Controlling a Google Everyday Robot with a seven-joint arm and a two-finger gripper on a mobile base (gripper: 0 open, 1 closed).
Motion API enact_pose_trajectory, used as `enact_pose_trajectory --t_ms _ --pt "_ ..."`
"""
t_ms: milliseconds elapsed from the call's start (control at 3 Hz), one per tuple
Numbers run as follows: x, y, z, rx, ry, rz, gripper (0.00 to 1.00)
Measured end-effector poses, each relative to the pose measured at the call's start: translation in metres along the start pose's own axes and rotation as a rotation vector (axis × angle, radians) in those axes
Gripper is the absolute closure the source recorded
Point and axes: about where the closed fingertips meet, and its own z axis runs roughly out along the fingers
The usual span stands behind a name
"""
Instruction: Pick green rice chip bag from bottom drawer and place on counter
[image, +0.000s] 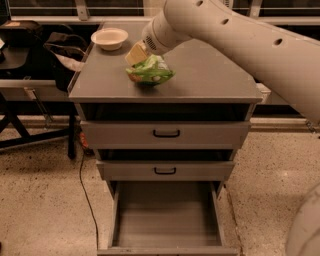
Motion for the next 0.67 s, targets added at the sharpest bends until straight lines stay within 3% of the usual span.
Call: enact_pose_trajectory --t_ms 667 --pt "0.0000 0.0000 0.0000 0.000 0.000 0.000 0.00"
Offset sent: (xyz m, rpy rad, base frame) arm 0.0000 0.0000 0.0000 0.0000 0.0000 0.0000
